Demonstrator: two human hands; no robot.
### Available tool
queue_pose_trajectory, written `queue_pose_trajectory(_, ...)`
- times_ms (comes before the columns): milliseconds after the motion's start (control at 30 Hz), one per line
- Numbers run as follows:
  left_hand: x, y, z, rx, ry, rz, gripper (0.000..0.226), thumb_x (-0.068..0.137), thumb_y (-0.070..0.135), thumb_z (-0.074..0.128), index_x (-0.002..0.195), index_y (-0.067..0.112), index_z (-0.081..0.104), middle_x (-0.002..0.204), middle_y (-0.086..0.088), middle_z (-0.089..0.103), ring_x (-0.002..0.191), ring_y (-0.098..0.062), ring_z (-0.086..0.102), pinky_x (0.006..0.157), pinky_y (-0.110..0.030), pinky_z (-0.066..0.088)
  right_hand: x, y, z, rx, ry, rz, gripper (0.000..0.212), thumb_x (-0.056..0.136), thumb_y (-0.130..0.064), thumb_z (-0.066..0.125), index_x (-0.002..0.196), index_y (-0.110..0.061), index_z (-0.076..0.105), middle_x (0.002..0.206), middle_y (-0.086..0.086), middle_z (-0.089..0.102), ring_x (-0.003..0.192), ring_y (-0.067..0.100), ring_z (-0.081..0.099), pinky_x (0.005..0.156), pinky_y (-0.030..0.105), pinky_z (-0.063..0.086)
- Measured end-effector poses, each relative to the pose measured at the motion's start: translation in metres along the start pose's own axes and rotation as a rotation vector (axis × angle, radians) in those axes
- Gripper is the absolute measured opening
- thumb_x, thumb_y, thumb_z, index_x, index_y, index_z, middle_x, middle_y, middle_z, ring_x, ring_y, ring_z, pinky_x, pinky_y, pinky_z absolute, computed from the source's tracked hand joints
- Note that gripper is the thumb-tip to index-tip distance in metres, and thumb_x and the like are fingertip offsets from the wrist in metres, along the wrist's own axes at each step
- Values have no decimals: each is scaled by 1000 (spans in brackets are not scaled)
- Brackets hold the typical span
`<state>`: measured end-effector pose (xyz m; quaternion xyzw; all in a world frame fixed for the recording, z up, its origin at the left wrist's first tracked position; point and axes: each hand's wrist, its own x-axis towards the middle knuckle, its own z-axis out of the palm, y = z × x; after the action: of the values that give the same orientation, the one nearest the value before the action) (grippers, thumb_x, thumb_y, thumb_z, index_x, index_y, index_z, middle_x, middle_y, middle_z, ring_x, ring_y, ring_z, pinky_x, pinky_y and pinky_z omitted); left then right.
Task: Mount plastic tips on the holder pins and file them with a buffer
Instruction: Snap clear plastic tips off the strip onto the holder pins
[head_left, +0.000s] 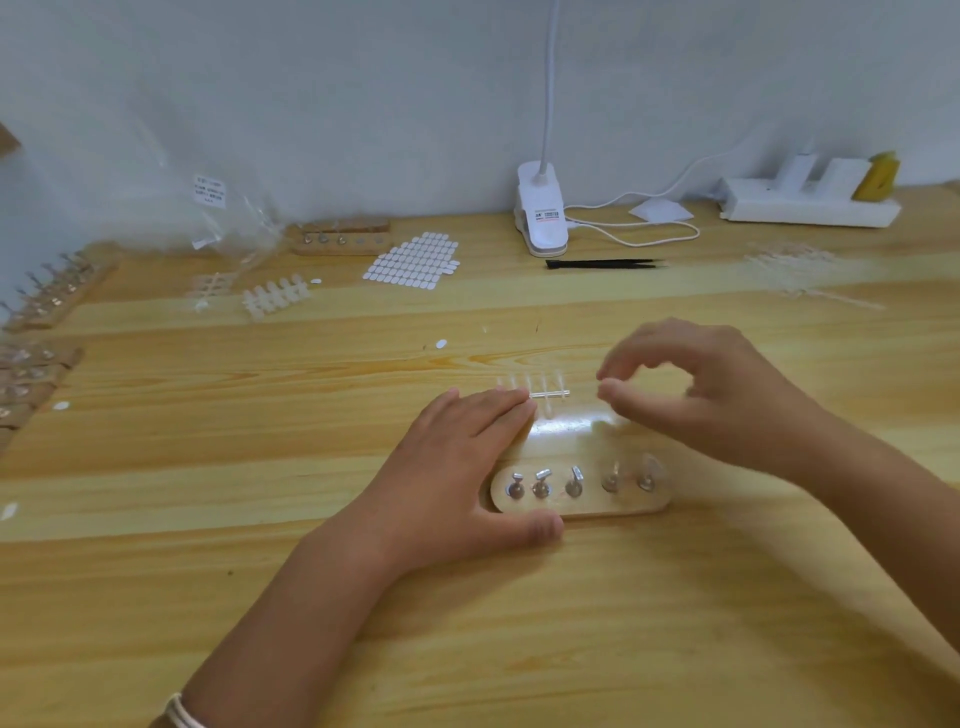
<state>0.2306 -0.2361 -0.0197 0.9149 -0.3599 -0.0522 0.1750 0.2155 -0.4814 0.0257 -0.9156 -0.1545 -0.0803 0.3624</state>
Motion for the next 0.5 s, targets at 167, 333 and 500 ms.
queue_pose_trajectory(167,1,0,-1,-10,22,6,103,73,78,58,155,29,21,160,20,14,144,8,1,120,-25,-9,51,1,22,-234,-358,22,31,79,-35,84,106,-22,75,105,-5,62,99,10,53,87,21,42)
queue_pose_trajectory(333,2,0,-1,-15,20,-3,106,67,85,49,155,30,22,159,21,15,144,6,3,120,-25,-9,60,2,25,-236,-326,-68,21,78,-37,84,92,-22,81,98,-4,71,101,16,59,93,40,47)
queue_pose_trajectory(500,2,0,0,-20,22,-3,108,63,87,37,154,31,22,159,22,16,143,8,2,120,-26,-8,56,16,31,-185,-206,-205,15,89,-22,77,88,-8,81,92,5,76,92,23,64,87,46,49)
